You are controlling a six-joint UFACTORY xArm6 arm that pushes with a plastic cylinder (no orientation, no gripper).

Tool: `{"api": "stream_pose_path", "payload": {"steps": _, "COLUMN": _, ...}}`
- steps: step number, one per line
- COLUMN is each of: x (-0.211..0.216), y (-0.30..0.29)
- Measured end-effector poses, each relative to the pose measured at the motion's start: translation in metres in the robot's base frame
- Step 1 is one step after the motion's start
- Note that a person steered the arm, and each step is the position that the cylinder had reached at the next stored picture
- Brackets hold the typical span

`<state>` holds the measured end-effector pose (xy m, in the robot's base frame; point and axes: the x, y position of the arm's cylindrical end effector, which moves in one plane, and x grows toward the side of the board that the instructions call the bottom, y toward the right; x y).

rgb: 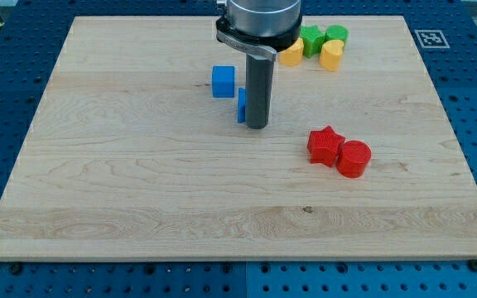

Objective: Nudge the red circle towards the down a bit

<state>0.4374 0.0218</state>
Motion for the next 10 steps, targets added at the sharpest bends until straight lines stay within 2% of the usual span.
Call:
{"api": "stream_pose_path", "payload": {"steps": 2, "x": -0.001, "y": 0.041}}
{"api": "stream_pose_path", "payload": {"steps": 4, "x": -0.017, "y": 0.041}}
{"api": "stream_pose_path", "payload": {"steps": 7, "x": -0.018, "y": -0.019}}
{"api": "stream_pose_path", "payload": {"steps": 8, "x": -0.018, "y": -0.013}}
{"api": "stream_pose_path", "payload": {"steps": 10, "x": -0.017, "y": 0.101}}
